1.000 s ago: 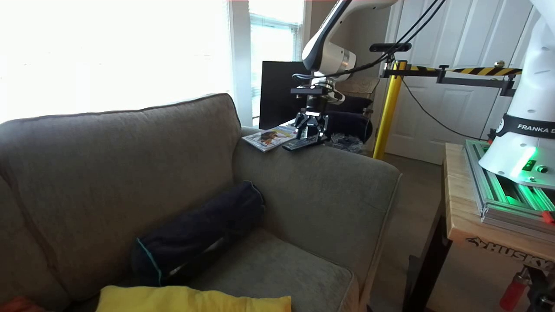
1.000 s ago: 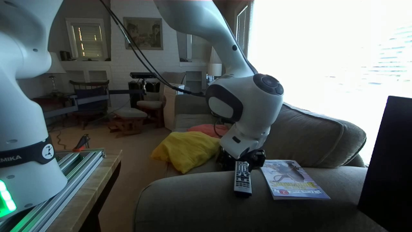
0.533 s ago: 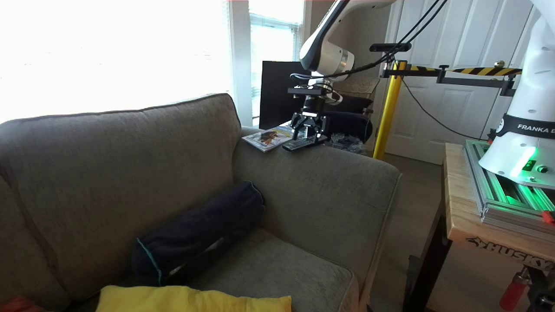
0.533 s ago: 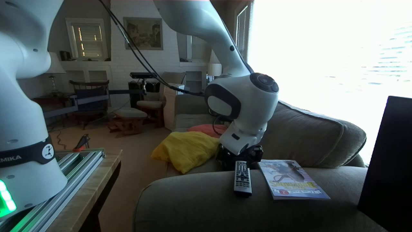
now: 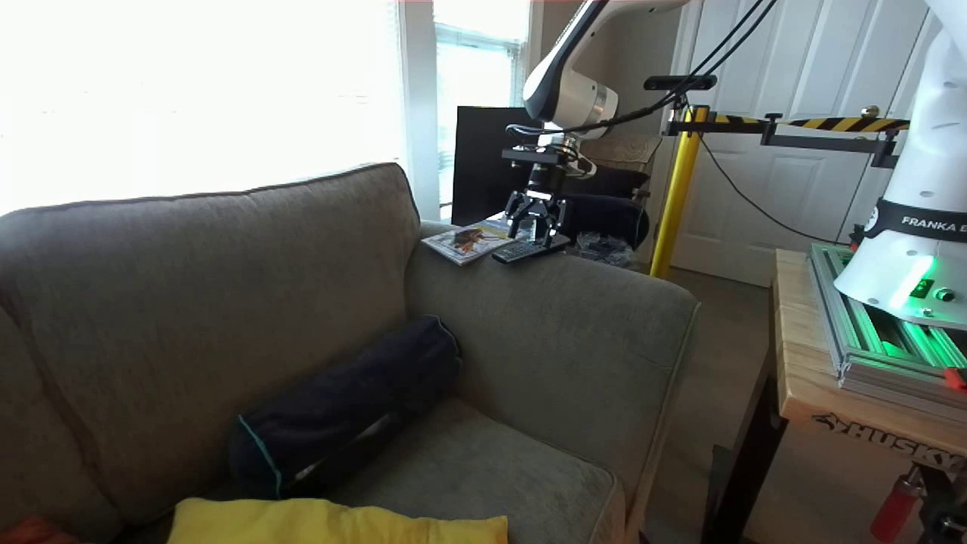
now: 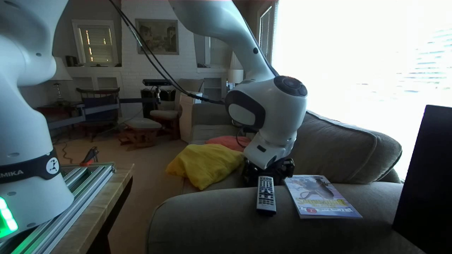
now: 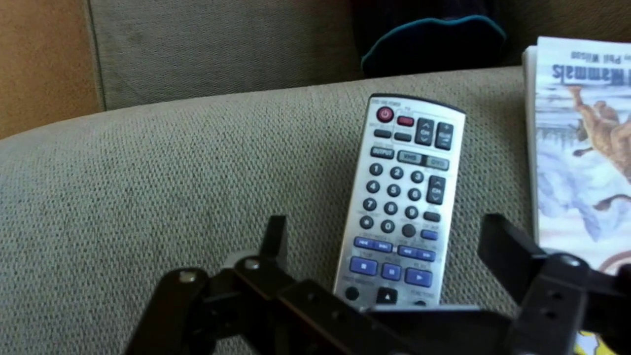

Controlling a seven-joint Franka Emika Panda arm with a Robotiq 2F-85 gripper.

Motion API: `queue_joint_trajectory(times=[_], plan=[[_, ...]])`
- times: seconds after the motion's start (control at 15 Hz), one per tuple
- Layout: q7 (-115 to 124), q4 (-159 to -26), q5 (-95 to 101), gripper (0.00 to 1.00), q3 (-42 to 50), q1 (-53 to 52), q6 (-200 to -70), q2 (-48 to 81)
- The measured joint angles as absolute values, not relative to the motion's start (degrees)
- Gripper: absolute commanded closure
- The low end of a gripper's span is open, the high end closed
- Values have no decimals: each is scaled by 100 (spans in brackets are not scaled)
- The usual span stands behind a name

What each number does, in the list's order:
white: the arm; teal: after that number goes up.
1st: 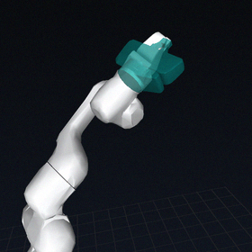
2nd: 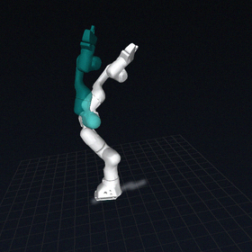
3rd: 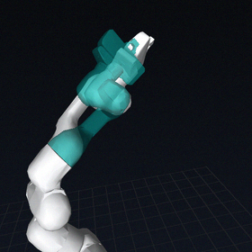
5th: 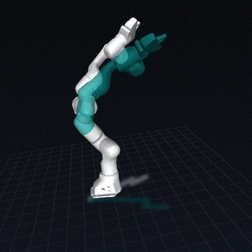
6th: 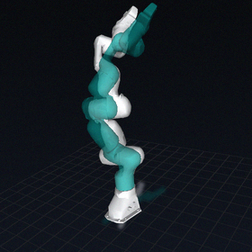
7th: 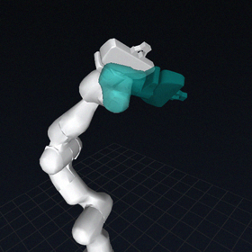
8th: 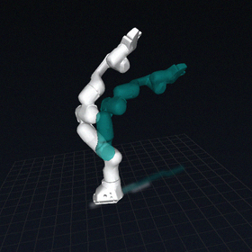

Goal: Put the remote on the side table

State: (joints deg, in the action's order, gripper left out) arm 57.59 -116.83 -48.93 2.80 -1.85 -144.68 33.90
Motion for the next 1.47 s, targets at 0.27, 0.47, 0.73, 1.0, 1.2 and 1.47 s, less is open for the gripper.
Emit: queue_joint_trajectory(times=[0.27,0.47,0.73,1.0,1.2,1.47], plan=[[5764,-11690,-4910,0,299,-126,-14468,3450],[5768,-11695,-4924,21,309,-77,-14469,3524],[5771,-11720,-4953,48,319,-18,-14579,3593],[5771,-11742,-5048,69,317,1,-14717,3591],[5773,-11756,-5108,44,312,-1,-14753,3586],[5788,-11763,-5108,44,311,-2,-14752,3573]])
